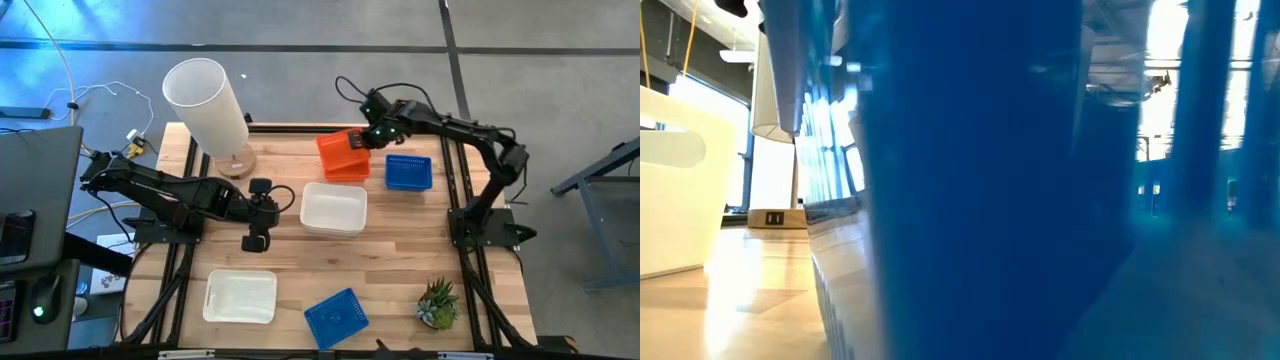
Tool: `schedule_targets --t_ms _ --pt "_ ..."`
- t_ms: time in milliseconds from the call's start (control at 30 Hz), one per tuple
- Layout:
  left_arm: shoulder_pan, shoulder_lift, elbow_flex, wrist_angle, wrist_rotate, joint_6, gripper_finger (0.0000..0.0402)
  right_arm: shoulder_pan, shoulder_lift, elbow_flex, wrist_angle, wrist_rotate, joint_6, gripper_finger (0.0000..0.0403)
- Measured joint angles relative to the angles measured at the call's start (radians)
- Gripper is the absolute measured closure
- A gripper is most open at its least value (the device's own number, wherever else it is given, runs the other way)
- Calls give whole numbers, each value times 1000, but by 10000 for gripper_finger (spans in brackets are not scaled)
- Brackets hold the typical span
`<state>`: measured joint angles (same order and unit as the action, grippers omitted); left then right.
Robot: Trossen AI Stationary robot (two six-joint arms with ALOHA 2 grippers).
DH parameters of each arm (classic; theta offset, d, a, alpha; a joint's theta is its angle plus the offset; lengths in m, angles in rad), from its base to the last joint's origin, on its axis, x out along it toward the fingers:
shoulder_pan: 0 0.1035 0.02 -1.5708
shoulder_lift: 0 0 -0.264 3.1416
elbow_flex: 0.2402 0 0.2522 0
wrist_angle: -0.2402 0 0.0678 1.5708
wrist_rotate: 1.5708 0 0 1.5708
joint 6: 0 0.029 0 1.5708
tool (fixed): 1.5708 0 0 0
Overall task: Stack baskets by color
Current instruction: Stack the bottom orange bin on the top orange bin
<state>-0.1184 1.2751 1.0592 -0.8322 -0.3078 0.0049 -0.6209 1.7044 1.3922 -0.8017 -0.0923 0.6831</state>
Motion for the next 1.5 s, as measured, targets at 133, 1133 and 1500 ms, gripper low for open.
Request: schedule_targets --t_ms 133,1133,1500 --pt "0 0 0 0 -3 18 245 1 18 0 -6 -6 37 403" --pt "0 0 0 -1 -3 43 245 45 48 0 -105 95 235 403" --pt "0 0 0 -6 -3 44 245 45 93 0 -29 77 206 403"
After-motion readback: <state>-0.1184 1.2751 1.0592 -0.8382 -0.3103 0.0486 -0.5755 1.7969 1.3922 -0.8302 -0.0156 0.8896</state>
